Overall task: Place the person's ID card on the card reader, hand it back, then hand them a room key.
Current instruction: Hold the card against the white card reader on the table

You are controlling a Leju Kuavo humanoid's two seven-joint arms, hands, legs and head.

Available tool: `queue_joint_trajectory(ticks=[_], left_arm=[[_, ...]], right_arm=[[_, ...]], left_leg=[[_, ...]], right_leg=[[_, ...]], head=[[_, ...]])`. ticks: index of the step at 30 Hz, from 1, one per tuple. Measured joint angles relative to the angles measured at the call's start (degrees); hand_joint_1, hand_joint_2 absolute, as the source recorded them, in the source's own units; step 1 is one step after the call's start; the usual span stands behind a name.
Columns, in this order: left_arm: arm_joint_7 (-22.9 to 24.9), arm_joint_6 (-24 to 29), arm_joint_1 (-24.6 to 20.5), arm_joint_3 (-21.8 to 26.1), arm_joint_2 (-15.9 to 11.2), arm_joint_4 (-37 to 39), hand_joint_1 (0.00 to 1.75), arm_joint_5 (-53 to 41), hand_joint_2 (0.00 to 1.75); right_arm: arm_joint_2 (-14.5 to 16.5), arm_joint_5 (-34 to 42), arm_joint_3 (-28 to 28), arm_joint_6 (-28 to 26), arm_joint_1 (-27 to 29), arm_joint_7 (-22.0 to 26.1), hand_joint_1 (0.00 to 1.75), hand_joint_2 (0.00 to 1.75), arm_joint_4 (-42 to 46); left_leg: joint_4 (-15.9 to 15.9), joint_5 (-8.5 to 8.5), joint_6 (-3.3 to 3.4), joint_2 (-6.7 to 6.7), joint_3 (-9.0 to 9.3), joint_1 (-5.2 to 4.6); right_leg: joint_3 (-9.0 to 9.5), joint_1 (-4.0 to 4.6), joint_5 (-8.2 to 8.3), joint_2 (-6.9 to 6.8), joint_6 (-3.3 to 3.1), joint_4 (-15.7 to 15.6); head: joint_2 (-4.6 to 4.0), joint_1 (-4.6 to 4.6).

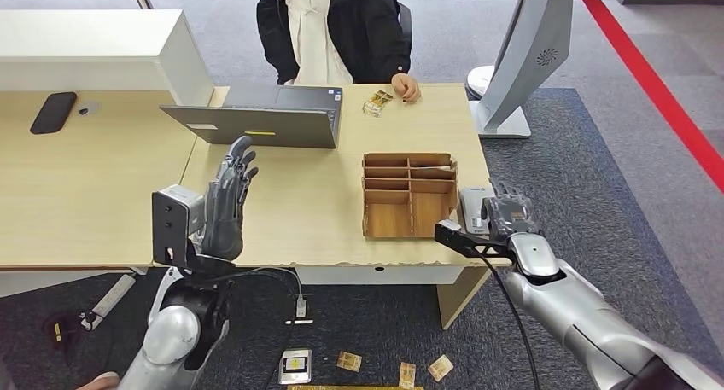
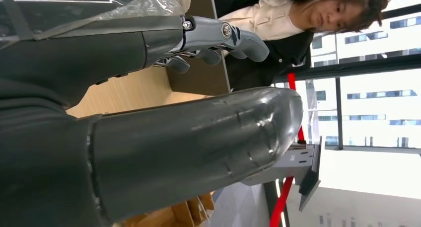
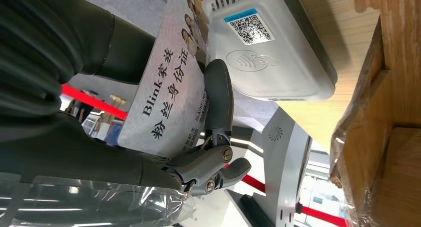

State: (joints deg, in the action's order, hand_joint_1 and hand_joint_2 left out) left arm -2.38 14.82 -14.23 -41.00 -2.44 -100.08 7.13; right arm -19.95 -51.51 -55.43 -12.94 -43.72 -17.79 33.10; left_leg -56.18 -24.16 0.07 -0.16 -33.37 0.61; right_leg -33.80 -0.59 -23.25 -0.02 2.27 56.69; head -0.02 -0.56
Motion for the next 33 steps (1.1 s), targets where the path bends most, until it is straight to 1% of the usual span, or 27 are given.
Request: queue_joint_trajectory(ticks=[12, 17, 24, 26, 29, 31, 33], left_arm=[[0.5, -0.3, 0.1, 0.0, 0.1, 0.0, 0.0, -0.7, 0.0], [0.5, 0.0, 0.1, 0.0, 0.1, 0.0, 0.0, -1.2, 0.0], [0.5, 0.2, 0.1, 0.0, 0.1, 0.0, 0.0, -1.5, 0.0], [0.5, 0.3, 0.1, 0.0, 0.1, 0.0, 0.0, -1.6, 0.0], [0.3, 0.7, 0.1, 0.0, 0.1, 0.0, 0.0, -1.8, 0.0], [0.2, 0.9, 0.0, 0.1, 0.1, 0.0, 0.0, -1.9, 0.0], [0.1, 1.1, -0.1, 0.1, 0.1, 0.0, 0.0, -1.9, 0.0]], right_arm=[[1.4, 0.4, 1.2, -1.7, 0.8, 1.2, 1.75, 1.75, -1.4], [2.3, 0.5, 1.7, -3.2, 1.1, 2.5, 1.75, 1.75, -1.5], [3.5, 0.4, 2.1, -3.6, 1.1, 2.9, 1.75, 1.75, -1.7], [3.7, 0.5, 2.2, -4.7, 1.1, 3.3, 1.75, 1.75, -1.7], [4.2, 1.6, 2.8, -8.7, 0.6, 3.8, 1.75, 1.75, -1.5], [4.5, 2.8, 3.7, -11.3, -0.3, 3.9, 1.75, 1.75, -0.9], [4.7, 3.7, 4.6, -12.7, -1.5, 3.9, 1.75, 1.75, -0.2]], left_leg=[[0.0, 0.0, 0.0, 0.0, 0.03, 0.0], [0.0, 0.0, 0.0, 0.0, 0.04, 0.0], [0.0, 0.01, 0.0, 0.0, 0.03, 0.0], [0.0, 0.0, 0.0, 0.0, 0.02, 0.0], [0.0, 0.0, 0.0, 0.0, 0.0, 0.0], [0.0, 0.0, 0.0, 0.0, 0.0, 0.0], [0.0, 0.0, 0.0, 0.01, 0.01, 0.0]], right_leg=[[0.02, 0.0, 0.0, 0.0, 0.0, 0.0], [0.03, 0.01, 0.0, 0.01, 0.0, 0.0], [0.04, 0.01, 0.0, 0.0, 0.0, 0.0], [0.03, 0.0, 0.0, 0.0, 0.0, 0.0], [0.03, 0.0, 0.0, 0.0, 0.0, 0.0], [0.02, 0.0, 0.0, 0.0, 0.0, 0.0], [0.02, 0.0, 0.0, 0.0, 0.0, 0.0]], head=[[0.0, 0.0], [0.0, 0.01], [0.0, -0.01], [0.0, -0.01], [0.0, -0.01], [0.0, 0.01], [0.0, 0.01]])
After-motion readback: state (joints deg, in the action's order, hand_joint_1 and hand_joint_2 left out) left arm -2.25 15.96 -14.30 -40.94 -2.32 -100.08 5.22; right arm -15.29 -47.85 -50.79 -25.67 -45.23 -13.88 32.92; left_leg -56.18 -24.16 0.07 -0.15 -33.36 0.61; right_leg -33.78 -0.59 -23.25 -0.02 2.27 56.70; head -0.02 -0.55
